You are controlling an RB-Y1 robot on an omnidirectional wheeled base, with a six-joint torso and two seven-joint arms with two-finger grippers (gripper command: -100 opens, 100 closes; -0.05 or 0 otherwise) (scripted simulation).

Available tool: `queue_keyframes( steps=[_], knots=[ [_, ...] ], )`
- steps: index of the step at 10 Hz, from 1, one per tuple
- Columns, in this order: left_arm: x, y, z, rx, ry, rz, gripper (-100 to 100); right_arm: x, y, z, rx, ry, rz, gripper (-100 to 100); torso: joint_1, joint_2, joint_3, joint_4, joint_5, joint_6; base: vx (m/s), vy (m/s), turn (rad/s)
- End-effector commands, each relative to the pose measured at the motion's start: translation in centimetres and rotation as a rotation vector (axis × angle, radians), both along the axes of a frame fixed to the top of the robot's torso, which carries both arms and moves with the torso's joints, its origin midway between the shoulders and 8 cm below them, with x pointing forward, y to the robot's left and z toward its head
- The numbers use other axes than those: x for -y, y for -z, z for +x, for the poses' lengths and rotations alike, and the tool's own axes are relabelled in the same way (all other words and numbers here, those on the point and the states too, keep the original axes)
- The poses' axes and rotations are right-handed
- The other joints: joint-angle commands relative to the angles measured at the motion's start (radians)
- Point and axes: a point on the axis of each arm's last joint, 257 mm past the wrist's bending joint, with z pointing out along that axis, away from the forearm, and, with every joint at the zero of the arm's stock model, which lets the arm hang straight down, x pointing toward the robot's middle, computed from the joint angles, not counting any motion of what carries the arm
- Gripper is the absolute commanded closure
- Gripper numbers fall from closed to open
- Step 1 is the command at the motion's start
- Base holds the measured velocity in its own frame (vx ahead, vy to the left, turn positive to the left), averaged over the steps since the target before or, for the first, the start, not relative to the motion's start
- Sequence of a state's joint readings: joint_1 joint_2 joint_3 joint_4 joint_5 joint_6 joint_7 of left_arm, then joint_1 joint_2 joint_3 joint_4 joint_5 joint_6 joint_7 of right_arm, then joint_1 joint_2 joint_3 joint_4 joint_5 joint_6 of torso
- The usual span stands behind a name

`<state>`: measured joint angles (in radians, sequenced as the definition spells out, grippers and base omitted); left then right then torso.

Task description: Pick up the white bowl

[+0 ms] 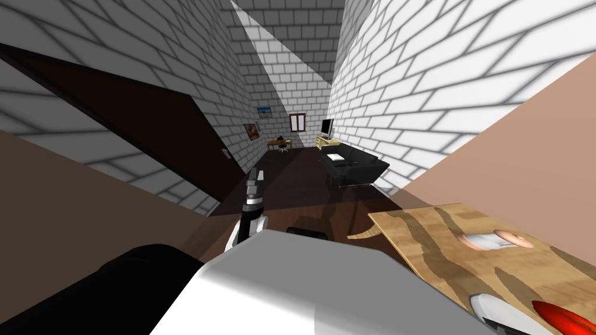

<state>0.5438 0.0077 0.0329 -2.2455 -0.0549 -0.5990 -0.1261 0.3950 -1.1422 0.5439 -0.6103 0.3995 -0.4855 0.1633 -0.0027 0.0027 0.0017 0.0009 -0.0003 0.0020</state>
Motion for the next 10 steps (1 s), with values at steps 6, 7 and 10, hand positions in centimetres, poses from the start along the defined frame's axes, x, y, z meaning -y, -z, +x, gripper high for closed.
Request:
queue_keyframes(
  steps=[6, 7, 10],
  knots=[
    [0.0, 0.0, 0.0, 0.000, 0.000, 0.000, 0, -0.1, -0.3, 0.4, -0.001, -0.038, -0.001, 100, 0.000, -0.002, -0.002, -0.001, 0.001, 0.002, 0.026, 0.001, -0.088],
    [0.0, 0.0, 0.0, 0.000, 0.000, 0.000, 0, -0.2, -0.5, 0.7, -0.001, -0.063, 0.000, 100, 0.001, -0.006, -0.003, -0.002, 0.001, 0.002, 0.135, -0.027, -0.267],
    [0.0, 0.0, 0.0, 0.000, 0.000, 0.000, 0, -0.6, -1.2, 1.7, -0.001, -0.140, 0.000, 100, 0.001, -0.011, -0.006, -0.002, 0.002, 0.001, 0.154, -0.003, -0.269]
  ],
)
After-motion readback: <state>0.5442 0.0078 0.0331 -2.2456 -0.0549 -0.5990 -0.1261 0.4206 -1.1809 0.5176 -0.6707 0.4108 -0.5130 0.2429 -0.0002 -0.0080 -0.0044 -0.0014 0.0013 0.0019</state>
